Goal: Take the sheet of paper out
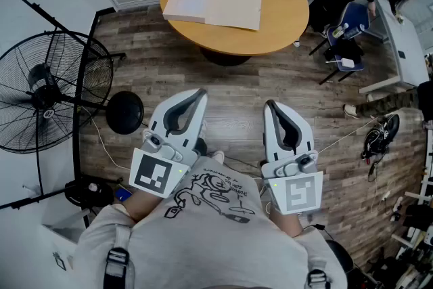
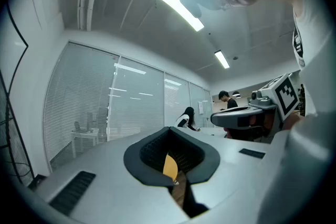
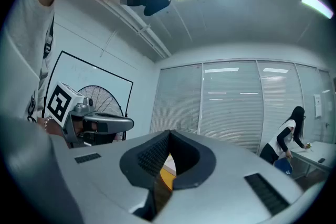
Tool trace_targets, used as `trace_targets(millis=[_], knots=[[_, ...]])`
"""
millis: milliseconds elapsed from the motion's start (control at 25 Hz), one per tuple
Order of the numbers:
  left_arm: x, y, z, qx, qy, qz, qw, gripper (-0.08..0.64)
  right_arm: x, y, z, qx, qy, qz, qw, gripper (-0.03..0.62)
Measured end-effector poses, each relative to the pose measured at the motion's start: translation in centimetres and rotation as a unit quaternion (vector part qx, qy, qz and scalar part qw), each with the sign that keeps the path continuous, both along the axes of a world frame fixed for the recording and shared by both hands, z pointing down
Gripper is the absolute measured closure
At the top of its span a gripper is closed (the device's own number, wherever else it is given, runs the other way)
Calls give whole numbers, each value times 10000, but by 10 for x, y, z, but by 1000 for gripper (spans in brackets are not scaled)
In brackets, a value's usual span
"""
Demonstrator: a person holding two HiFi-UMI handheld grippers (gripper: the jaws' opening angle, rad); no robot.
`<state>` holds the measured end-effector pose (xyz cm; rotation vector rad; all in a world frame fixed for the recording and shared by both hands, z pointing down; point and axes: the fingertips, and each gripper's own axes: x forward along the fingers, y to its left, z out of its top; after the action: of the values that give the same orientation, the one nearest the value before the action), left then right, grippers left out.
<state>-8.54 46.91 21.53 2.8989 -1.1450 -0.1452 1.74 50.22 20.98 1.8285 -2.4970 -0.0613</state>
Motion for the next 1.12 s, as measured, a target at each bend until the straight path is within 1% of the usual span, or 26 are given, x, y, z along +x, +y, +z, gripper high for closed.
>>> trace_targets(millis=[120, 440, 880, 920, 1040, 1120], knots=[[-2, -4, -1, -1, 8, -15, 10000, 538, -2, -3, -2, 9, -55, -20, 10000, 584], [-12, -24, -1, -30, 21, -30, 10000, 539, -11, -22, -1, -36, -24, -40, 10000, 584], [-10, -67, -4, -37, 71, -17, 10000, 539, -11, -63, 0, -95, -1, -47, 9999, 584], [-11, -71, -2, -37, 36, -13, 10000, 539, -11, -68, 0, -105, 3, -54, 9999, 584], [-11, -84, 6, -36, -286, 31, 9996, 538, -11, -82, 2, -161, 9, -72, 9998, 584], [-12, -92, 10, -76, -366, 40, 9993, 538, -13, -91, 2, -171, 2, -83, 9998, 584]])
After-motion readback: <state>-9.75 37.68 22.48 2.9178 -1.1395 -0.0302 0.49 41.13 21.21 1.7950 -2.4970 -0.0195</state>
